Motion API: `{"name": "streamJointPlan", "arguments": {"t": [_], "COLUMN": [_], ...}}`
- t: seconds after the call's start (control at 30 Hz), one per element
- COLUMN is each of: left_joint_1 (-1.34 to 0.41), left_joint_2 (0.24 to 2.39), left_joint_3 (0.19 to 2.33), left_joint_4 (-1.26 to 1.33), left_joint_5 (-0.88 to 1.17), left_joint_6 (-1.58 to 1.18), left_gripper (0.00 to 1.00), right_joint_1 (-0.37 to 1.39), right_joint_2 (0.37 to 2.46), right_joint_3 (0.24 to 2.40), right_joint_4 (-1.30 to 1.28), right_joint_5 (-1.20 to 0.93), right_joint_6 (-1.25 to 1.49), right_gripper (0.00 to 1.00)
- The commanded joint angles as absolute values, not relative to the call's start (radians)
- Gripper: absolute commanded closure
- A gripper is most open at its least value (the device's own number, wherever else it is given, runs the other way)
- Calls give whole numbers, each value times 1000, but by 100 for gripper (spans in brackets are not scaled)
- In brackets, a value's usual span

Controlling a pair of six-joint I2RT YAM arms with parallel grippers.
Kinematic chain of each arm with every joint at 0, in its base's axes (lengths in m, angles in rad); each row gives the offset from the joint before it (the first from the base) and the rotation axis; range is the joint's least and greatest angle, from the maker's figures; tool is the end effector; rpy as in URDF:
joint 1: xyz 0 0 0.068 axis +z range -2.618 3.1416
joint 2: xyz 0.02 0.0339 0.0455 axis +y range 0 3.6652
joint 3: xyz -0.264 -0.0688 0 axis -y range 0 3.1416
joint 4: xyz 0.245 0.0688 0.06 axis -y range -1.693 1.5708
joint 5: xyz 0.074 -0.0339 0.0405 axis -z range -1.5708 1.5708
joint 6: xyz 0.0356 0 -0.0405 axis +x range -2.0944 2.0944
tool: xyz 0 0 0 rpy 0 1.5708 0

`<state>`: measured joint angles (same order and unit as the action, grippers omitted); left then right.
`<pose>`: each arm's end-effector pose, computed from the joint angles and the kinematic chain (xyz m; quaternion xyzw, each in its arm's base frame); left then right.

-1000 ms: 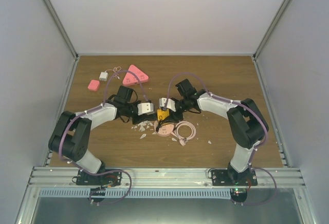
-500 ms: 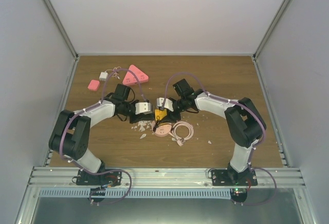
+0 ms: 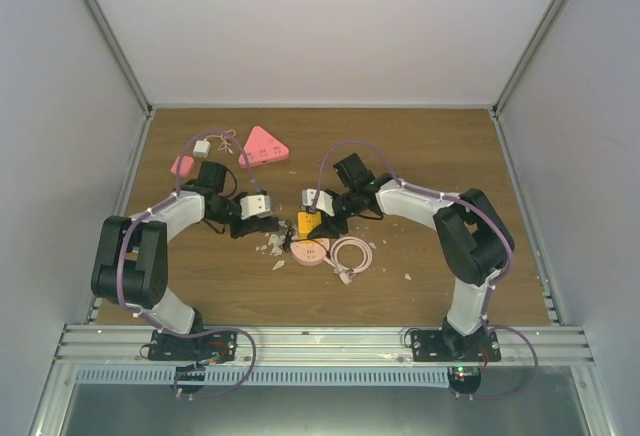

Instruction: Pull the plug off the socket

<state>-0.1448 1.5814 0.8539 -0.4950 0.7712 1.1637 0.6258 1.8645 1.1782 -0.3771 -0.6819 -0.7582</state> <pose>0.2731 -0.0649 0.1658 0.6071 0.6845 -0.2451 0.3208 0.2895 0.2369 0.1685 -0.6467 0.6489 0.3073 0.2574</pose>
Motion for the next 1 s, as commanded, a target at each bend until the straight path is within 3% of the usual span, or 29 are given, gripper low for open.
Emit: {"name": "streamJointPlan", "arguments": {"t": [0.0,0.23,0.97], "left_joint_1": [-108,-6,573], "left_joint_2": [1546,1533,1641], "left_joint_3": [863,890,1056], "left_joint_4": [-514,-567,-626], "left_joint_5": [717,752,704], "left_joint_6": [1229,1251,1285], "left_gripper": [97,97,95], "right_joint_1": [606,606,606], "right_joint_2": [1932,1933,1931], "right_joint_3": [1127,1131,1137], "right_joint_4": [-569,-572,-576], "right_joint_5": [-520,-526,-540], "right_joint_6": [-761,-761,-770], "right_gripper": [99,99,99]}}
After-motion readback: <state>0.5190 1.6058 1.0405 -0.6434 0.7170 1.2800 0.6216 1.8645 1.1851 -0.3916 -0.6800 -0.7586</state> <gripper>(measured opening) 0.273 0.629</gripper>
